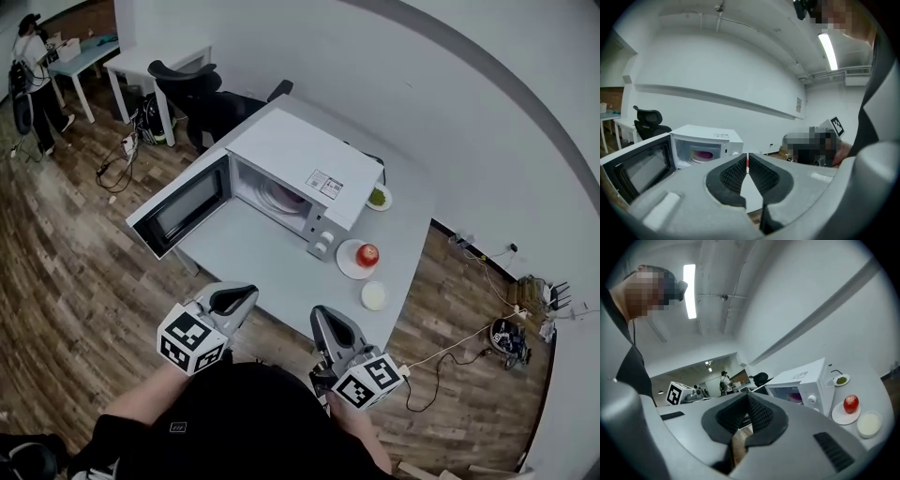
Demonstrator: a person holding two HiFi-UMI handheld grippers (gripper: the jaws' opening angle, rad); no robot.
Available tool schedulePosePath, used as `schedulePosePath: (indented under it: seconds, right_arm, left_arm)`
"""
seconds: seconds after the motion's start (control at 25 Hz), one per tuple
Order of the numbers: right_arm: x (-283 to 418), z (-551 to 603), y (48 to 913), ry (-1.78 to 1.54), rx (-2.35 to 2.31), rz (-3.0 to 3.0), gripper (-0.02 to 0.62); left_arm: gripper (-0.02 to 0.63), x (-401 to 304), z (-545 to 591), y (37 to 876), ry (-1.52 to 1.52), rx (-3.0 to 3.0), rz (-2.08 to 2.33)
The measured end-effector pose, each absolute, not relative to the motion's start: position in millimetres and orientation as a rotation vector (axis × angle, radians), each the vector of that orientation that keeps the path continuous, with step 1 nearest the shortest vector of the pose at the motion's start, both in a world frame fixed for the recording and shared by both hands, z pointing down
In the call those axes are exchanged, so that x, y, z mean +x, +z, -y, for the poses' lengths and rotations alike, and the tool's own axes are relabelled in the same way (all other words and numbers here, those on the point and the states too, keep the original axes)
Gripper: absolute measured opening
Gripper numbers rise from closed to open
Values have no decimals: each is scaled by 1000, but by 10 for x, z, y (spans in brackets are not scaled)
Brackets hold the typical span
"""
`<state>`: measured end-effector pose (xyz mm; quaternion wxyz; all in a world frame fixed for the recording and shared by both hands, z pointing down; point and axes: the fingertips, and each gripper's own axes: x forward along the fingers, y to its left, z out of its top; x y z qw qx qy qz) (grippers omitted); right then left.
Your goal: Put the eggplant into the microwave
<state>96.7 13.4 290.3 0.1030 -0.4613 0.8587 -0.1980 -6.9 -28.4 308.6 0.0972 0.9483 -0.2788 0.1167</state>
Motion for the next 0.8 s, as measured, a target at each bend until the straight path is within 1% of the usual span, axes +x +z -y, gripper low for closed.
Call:
schedulePosePath:
  seconds: [0.2,0.8]
  right_arm:
    - [925,-82,2864,-559,-1376,-2544,14]
    - [875,120,2944,-499,-1479,-2589,14]
  left_arm:
    - [21,-80,343,2813,281,2897,811]
    - [21,-235,585,2874,251,2869,815]
